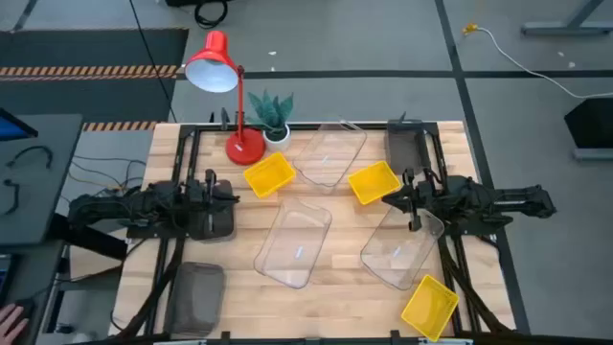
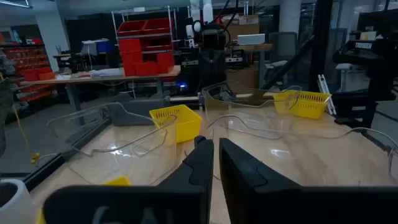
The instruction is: Stack baskets by color
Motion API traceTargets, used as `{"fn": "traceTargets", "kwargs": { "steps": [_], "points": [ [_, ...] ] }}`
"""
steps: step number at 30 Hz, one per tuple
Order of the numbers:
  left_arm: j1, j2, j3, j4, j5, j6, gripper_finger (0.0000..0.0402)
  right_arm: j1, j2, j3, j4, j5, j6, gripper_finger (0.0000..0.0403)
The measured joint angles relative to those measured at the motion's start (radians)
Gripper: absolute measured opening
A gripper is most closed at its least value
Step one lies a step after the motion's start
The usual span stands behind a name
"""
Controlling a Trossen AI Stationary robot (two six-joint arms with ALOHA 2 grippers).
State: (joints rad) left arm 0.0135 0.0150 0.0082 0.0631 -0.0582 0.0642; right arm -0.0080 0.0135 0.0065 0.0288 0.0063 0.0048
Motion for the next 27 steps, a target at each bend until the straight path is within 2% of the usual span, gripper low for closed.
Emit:
{"fn": "traceTargets", "kwargs": {
  "steps": [27],
  "points": [
    [0.000, 0.000, 0.000, 0.000, 0.000, 0.000, 0.0035, 0.000, 0.000, 0.000, 0.000, 0.000, 0.000, 0.0030]
  ]
}}
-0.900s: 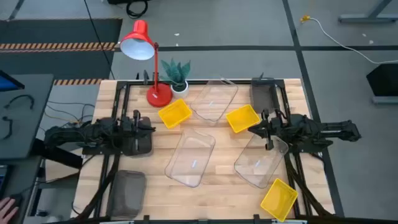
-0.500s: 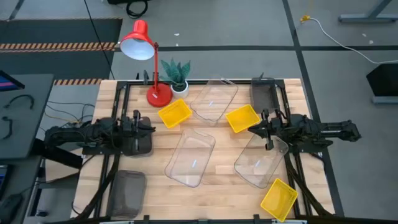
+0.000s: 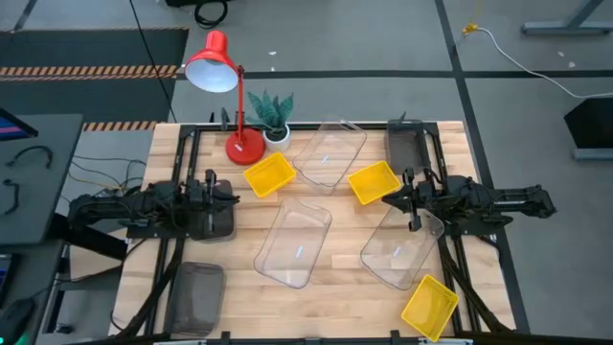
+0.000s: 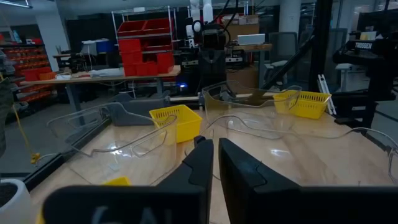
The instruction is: Stack baskets by color
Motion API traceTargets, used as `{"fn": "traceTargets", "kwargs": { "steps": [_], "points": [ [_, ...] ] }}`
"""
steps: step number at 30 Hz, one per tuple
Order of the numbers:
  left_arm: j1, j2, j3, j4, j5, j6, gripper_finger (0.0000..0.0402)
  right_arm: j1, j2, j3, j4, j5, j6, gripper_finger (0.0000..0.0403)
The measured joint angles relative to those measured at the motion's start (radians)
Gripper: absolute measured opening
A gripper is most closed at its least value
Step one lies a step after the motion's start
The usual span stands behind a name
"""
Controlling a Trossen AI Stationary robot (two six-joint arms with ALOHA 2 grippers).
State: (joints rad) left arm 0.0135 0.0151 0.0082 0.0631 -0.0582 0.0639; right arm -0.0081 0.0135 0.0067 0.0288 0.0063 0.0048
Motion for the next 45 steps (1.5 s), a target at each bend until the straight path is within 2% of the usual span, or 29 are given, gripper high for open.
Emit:
{"fn": "traceTargets", "kwargs": {
  "steps": [26, 29, 33, 36, 40, 45],
  "points": [
    [0.000, 0.000, 0.000, 0.002, 0.000, 0.000, 0.0037, 0.000, 0.000, 0.000, 0.000, 0.000, 0.000, 0.0030],
    [0.000, 0.007, 0.000, 0.112, 0.000, 0.000, 0.0033, 0.000, 0.000, 0.000, 0.000, 0.000, 0.000, 0.0030],
    [0.001, 0.025, 0.000, 0.357, -0.013, -0.140, 0.0030, 0.000, 0.000, 0.000, 0.000, 0.000, 0.000, 0.0030],
    [0.000, 0.078, 0.000, 0.523, -0.024, -0.162, 0.0031, 0.000, 0.000, 0.000, 0.000, 0.000, 0.000, 0.0030],
    [-0.011, 0.235, 0.002, 0.667, -0.012, -0.150, 0.0029, 0.000, 0.000, 0.000, 0.000, 0.000, 0.000, 0.0030],
    [-0.028, 0.534, 0.141, 0.625, -0.012, -0.111, 0.0026, 0.000, 0.000, 0.000, 0.000, 0.000, 0.000, 0.0030]
  ]
}}
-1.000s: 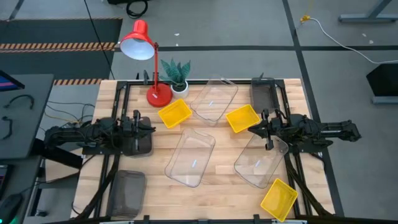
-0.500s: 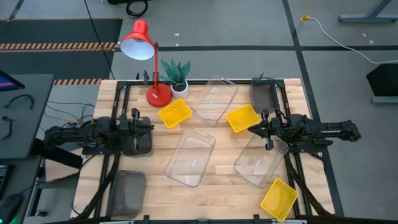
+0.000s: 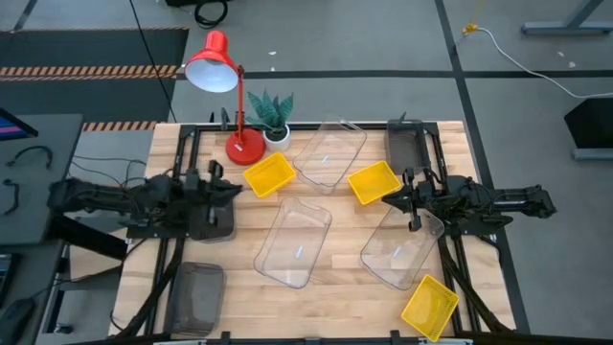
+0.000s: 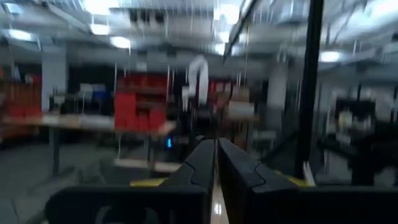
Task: Stack baskets by color
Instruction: Stack the bottom left transparent bin on the top transparent bin
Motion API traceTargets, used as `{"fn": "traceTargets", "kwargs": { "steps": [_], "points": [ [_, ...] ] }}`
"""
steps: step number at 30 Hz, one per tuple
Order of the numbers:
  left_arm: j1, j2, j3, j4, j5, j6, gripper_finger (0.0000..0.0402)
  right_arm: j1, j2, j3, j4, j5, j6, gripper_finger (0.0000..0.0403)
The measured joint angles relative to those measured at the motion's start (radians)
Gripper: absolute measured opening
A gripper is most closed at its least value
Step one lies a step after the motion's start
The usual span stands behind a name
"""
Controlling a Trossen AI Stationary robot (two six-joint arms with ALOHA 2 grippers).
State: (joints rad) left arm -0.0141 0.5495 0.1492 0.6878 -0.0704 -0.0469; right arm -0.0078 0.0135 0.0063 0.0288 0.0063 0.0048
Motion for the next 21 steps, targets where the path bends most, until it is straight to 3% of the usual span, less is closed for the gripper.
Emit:
{"fn": "traceTargets", "kwargs": {
  "steps": [5, 11, 16, 21],
  "points": [
    [-0.020, 0.297, 0.257, -0.330, 0.000, 0.157, 0.0033, 0.000, 0.000, 0.000, 0.000, 0.000, 0.000, 0.0030],
    [-0.025, 0.555, 0.544, -0.698, 0.000, 0.264, 0.0026, 0.000, 0.000, 0.000, 0.000, 0.000, 0.000, 0.0030],
    [-0.059, 0.687, 0.729, -0.922, 0.049, 0.282, 0.0019, 0.000, 0.000, 0.000, 0.000, 0.000, 0.000, 0.0030],
    [-0.191, 0.752, 0.891, -1.174, 0.044, 0.299, 0.0038, 0.000, 0.000, 0.000, 0.000, 0.000, 0.000, 0.0030]
  ]
}}
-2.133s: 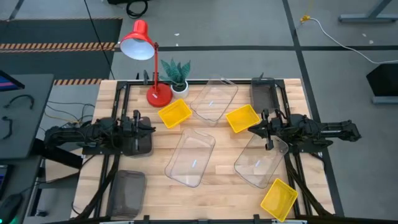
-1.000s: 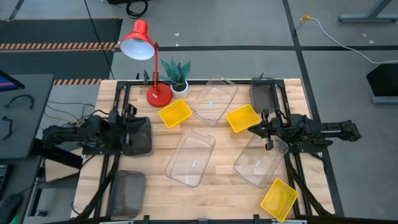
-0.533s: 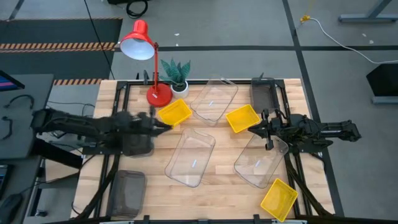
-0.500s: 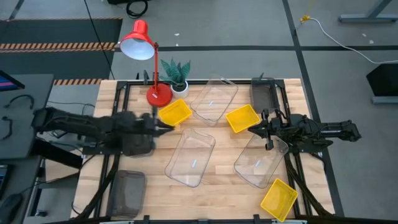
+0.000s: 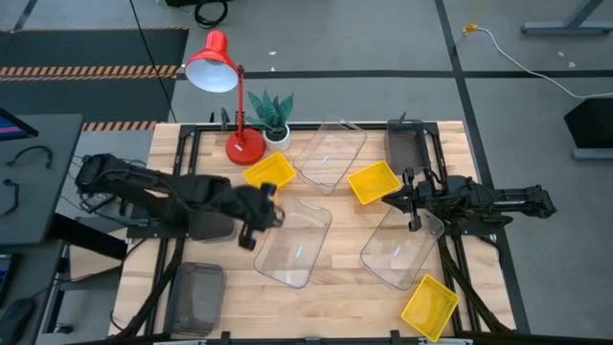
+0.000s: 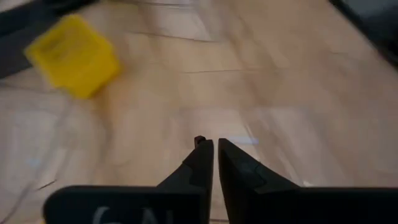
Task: Stack baskets by color
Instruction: Stack the bottom left transparent bin on the top transparent bin
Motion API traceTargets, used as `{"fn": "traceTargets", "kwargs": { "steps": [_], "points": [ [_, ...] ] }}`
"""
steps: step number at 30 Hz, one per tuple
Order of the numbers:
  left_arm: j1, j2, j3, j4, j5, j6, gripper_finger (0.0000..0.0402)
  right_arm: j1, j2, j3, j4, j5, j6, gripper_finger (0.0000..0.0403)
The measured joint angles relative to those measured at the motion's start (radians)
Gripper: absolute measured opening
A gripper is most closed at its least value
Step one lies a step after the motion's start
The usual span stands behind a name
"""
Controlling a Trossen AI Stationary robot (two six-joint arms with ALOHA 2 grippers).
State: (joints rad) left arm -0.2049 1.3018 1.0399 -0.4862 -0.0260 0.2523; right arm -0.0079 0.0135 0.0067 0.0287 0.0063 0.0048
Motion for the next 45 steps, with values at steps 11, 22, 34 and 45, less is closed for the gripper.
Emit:
{"fn": "traceTargets", "kwargs": {
  "steps": [11, 22, 34, 45],
  "points": [
    [-0.354, 0.040, 0.132, -0.142, -0.158, -0.219, 0.0177, 0.000, 0.000, 0.000, 0.000, 0.000, 0.000, 0.0030],
    [-0.462, 0.209, 0.132, -0.128, -0.275, -0.425, 0.0253, 0.000, 0.000, 0.000, 0.000, 0.000, 0.000, 0.0030],
    [-0.312, 0.388, 0.131, -0.048, -0.042, -0.390, 0.0197, 0.000, 0.000, 0.000, 0.000, 0.000, 0.000, 0.0030],
    [-0.232, 0.394, 0.131, -0.073, 0.062, -0.272, 0.0012, 0.000, 0.000, 0.000, 0.000, 0.000, 0.000, 0.0030]
  ]
}}
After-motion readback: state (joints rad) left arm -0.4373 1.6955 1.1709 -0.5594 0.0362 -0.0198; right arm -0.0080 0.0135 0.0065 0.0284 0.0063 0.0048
